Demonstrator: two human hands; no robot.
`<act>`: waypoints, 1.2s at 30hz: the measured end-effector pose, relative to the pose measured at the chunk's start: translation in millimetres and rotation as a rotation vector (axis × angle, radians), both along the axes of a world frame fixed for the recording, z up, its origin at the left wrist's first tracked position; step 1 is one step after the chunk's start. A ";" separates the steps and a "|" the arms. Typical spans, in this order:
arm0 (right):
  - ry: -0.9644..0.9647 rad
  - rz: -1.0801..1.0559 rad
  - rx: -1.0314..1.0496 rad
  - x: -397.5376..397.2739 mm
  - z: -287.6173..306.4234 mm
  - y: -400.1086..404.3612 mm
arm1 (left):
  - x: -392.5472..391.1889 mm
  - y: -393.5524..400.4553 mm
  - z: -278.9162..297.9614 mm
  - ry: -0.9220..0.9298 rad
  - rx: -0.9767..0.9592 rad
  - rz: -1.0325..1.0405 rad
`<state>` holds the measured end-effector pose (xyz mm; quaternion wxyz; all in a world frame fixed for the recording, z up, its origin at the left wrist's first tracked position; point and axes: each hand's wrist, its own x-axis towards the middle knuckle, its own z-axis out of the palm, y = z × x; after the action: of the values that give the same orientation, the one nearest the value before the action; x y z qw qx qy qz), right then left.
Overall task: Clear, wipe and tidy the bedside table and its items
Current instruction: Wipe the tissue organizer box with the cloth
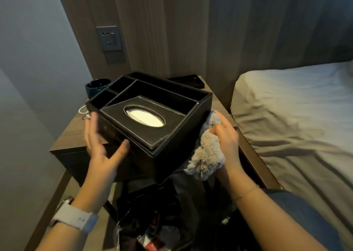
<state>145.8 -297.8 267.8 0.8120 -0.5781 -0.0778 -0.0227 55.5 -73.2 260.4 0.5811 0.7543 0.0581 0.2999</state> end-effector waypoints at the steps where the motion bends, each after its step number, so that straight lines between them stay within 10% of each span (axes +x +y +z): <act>1: -0.001 0.009 0.019 -10.5 -4.8 7.8 | 1.9 3.8 -1.6 0.056 -0.251 -0.037; 9: -0.157 -0.200 0.052 -55.9 -13.8 44.2 | -2.9 1.0 -0.8 0.131 -0.581 0.011; 13: -0.570 -0.430 -0.227 -47.3 7.8 33.7 | -25.2 -12.7 -8.4 0.129 -0.551 -0.062; 16: -0.781 -0.500 -0.405 -42.0 13.8 43.7 | -21.5 -9.1 -17.5 0.227 -0.922 -0.211; 25: -1.103 -0.137 -0.816 -64.8 -59.2 74.7 | -11.8 17.3 -23.5 0.356 -1.116 -0.362; 29: -1.086 0.030 -0.963 -67.7 -63.5 54.2 | -12.9 17.9 -20.6 0.319 -1.081 -0.404; 36: -0.963 -0.359 -0.655 -43.7 -27.7 55.4 | -17.5 11.9 -16.7 0.273 -1.092 -0.392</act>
<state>102.1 -242.5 240.1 0.4492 -0.7265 -0.3405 -0.3929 38.0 -61.2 243.7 0.9166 0.3750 0.1379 0.0142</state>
